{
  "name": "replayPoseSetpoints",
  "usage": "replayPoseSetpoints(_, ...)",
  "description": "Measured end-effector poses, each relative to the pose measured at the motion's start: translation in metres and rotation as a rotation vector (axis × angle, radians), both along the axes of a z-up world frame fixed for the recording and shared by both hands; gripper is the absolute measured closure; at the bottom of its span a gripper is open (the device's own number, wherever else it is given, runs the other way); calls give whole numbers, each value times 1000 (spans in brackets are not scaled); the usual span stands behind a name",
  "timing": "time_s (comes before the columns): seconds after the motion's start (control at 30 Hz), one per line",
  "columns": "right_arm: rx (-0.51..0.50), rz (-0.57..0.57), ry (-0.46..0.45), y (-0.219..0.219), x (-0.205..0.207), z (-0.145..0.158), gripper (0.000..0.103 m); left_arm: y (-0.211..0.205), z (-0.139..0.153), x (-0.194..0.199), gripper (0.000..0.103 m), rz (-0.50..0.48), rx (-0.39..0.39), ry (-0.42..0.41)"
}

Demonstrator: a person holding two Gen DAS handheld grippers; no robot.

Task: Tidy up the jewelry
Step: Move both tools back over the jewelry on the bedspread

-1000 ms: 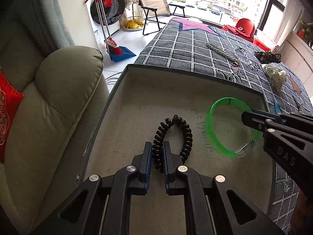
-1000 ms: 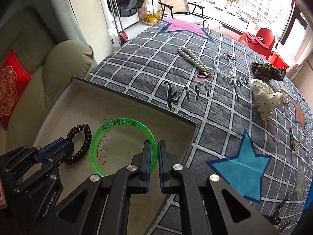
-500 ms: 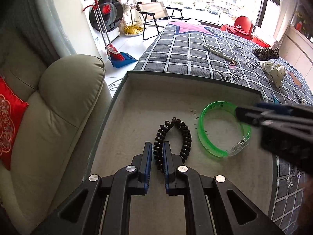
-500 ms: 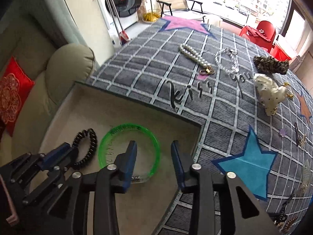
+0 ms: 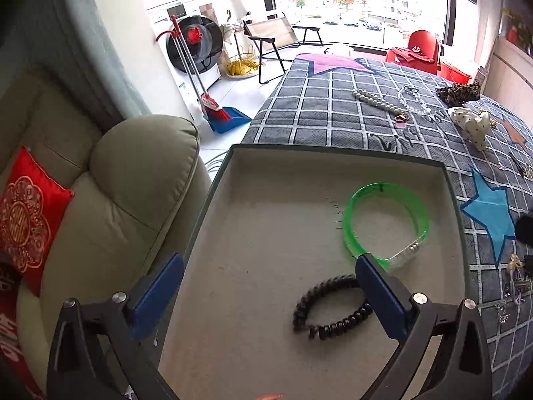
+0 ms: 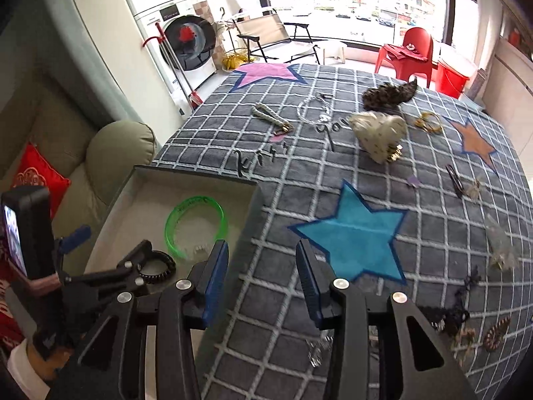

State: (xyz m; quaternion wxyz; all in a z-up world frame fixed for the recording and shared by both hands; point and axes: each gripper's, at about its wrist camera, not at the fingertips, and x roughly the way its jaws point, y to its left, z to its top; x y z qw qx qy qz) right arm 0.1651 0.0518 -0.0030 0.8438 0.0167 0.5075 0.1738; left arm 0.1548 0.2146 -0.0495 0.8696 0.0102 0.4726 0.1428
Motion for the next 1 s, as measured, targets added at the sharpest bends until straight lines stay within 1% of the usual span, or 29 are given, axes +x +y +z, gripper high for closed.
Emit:
replayPoseSetpoints(0.03, 5, -4, 4, -5, -4, 0, 57, -1, 2, -2, 0, -2, 0, -4)
replayPoseSetpoints(0.1, 9, -13, 8, -17, -15, 0, 53, -4, 8, -6, 0, -4, 3, -15)
replayPoseSetpoints(0.17, 11, -32, 13, -30, -26, -2, 40, -8, 14, -11, 0, -7, 8, -26)
replayPoseSetpoints(0.3, 18, -65, 37, -58, -46, -5, 32, -20, 28, -25, 0, -31, 17, -48)
replayPoseSetpoints(0.37, 19, -87, 44, -74, -57, -6, 26, -28, 35, -33, 0, -47, 24, -64)
replayPoseSetpoints(0.4, 17, -95, 43, -80, -61, -7, 24, -33, 38, -37, 0, -53, 32, -72)
replayPoseSetpoints(0.5, 7, -133, 43, -104, -79, -7, 24, -46, 47, -48, 0, -66, 33, -91)
replayPoseSetpoints(0.63, -7, -181, 51, -135, -98, -9, 23, -63, 53, -57, 0, -96, -6, -96)
replayPoseSetpoints(0.77, -17, -235, 52, -169, -116, -11, 23, -91, 54, -64, 0, -176, -63, -72)
replayPoseSetpoints(1.0, -15, -318, 64, -216, -136, -18, 23, -148, 51, -75, 0, -292, -94, -50)
